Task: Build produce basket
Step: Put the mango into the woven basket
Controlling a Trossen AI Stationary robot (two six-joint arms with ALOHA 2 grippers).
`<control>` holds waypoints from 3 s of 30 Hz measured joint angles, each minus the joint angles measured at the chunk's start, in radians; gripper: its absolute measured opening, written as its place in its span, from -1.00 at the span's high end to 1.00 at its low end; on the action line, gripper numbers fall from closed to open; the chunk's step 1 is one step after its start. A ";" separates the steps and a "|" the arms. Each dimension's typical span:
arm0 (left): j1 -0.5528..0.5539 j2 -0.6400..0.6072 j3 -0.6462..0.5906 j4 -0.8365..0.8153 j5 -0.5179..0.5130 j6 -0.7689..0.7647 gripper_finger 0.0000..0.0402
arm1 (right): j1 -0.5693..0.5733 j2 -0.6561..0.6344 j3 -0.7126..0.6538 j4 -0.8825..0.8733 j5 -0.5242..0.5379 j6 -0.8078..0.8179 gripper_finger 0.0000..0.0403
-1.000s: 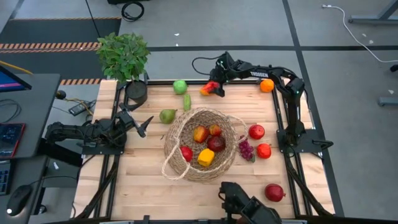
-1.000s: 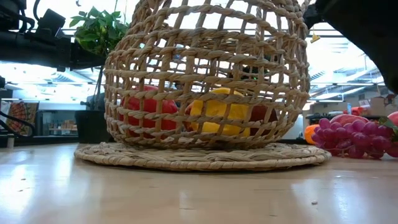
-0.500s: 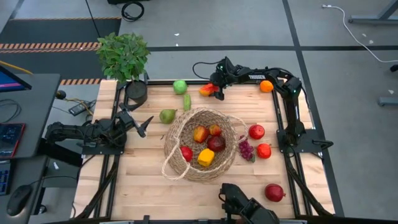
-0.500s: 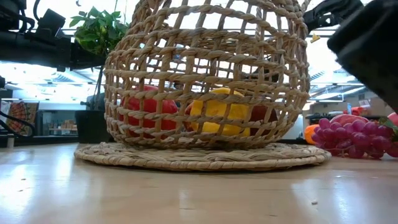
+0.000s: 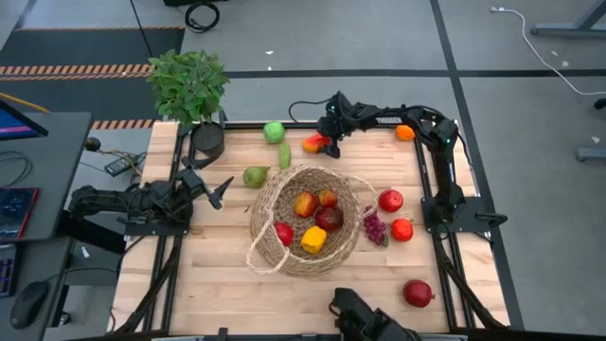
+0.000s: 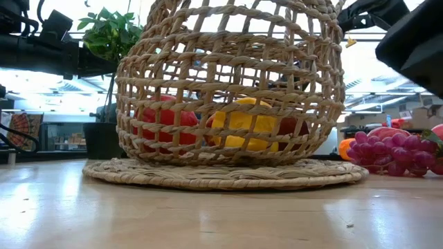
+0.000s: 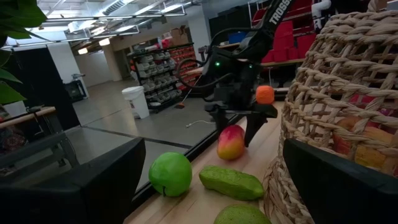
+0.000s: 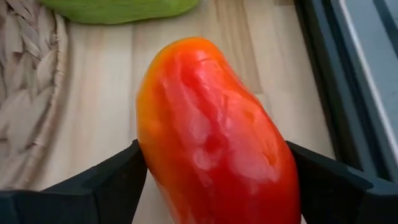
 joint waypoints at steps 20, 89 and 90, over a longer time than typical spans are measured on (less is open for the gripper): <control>0.000 0.000 0.000 0.000 0.000 0.000 -0.93 | 0.030 -0.160 0.035 -0.065 0.034 0.255 -0.73; 0.000 0.000 0.000 0.000 0.000 0.000 -0.93 | 1.052 -0.609 0.327 -0.505 0.754 0.806 -0.74; 0.000 0.000 0.000 0.000 0.000 0.000 -0.93 | 1.052 -0.610 0.338 -0.514 0.755 0.806 -0.74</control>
